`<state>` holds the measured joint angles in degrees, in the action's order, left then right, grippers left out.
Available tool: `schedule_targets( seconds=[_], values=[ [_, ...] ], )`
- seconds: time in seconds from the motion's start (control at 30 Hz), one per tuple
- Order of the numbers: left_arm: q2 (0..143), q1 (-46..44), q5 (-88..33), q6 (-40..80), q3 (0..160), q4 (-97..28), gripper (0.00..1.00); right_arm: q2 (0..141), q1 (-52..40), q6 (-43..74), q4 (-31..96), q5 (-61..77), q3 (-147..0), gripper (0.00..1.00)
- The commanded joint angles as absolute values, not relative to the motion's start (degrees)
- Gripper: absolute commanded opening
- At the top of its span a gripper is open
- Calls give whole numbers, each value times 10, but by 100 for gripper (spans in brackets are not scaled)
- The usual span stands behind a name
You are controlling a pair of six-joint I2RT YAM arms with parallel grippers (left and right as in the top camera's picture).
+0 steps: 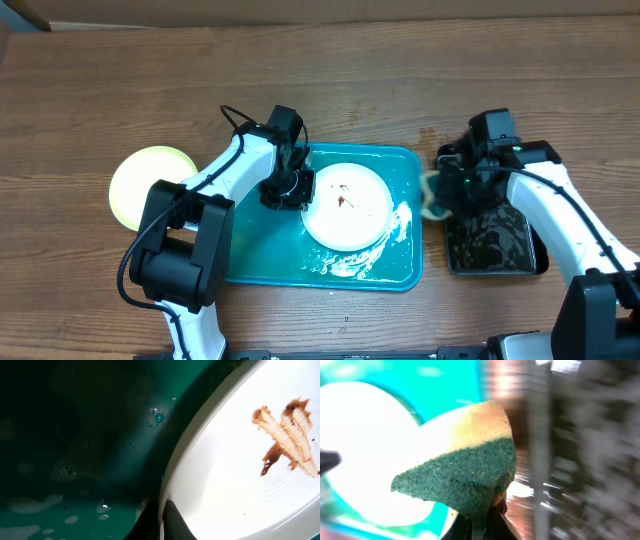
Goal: Clean dirty plates on tray and stack at the side
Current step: 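Grip the dirty white plate rim with left gripper and pull it to tray center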
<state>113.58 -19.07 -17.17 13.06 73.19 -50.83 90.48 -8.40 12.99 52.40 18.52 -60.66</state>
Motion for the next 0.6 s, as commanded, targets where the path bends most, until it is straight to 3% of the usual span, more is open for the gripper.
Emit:
schedule_targets(
  seconds=[0.0,0.27,0.57],
  values=[
    [1137,-203,-151,111,733,-510,4,891,-128,125,493,275,-621,4],
    [1137,-237,-151,112,732,-517,4,922,-233,215,401,266,-618,4],
    [1137,-255,-144,121,732,-518,4,989,-260,292,369,258,-618,4]
  ],
)
